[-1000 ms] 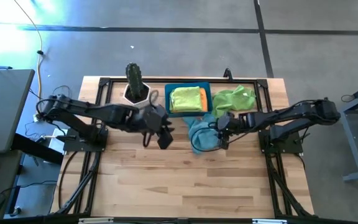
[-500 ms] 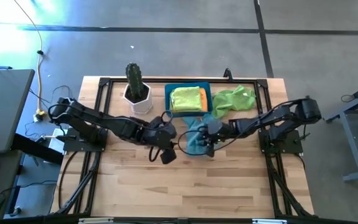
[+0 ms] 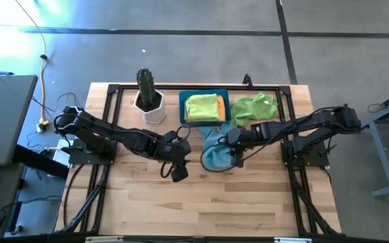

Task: Fold microfiber towels
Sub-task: Fold the blue microfiber towel

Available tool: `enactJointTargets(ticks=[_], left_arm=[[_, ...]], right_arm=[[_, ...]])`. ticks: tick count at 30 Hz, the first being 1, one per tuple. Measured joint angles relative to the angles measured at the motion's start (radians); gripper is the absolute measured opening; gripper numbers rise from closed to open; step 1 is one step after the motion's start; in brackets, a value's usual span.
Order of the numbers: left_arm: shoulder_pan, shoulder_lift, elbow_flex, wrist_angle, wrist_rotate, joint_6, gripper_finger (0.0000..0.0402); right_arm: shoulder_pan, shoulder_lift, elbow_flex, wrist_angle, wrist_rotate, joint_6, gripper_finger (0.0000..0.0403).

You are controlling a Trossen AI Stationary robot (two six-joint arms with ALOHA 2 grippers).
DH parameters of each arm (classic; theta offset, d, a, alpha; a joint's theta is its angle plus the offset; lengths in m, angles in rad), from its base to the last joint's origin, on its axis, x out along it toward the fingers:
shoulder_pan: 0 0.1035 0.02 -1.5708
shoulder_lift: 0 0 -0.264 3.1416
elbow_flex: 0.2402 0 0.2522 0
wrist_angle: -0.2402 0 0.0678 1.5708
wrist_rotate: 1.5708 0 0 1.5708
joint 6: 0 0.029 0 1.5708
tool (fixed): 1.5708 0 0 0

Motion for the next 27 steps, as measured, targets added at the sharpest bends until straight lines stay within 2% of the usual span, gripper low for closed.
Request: enactJointTargets(ticks=[2,7,10,16,22,27], left_arm=[[0.0,-0.003,0.003,0.016,-0.001,0.0,0.0133],[0.0,0.006,0.002,0.024,-0.001,-0.001,0.0133],[-0.005,0.004,0.002,0.058,-0.001,-0.002,0.0133],[-0.014,0.004,0.002,0.109,0.0,-0.027,0.0133],[-0.027,0.004,0.002,0.118,0.0,-0.027,0.0133],[-0.038,0.004,0.002,0.118,0.0,-0.028,0.0133]], right_arm=[[-0.001,-0.008,0.001,-0.071,0.021,-0.062,0.0133],[-0.002,0.0,-0.028,-0.085,0.008,-0.296,0.0133],[-0.019,0.0,-0.045,-0.08,0.003,-0.365,0.0133],[-0.084,0.0,-0.073,-0.073,-0.01,-0.389,0.0133],[-0.137,0.008,-0.073,-0.068,-0.143,-0.376,0.0133],[-0.141,0.053,-0.073,-0.067,-0.167,-0.382,0.0133]])
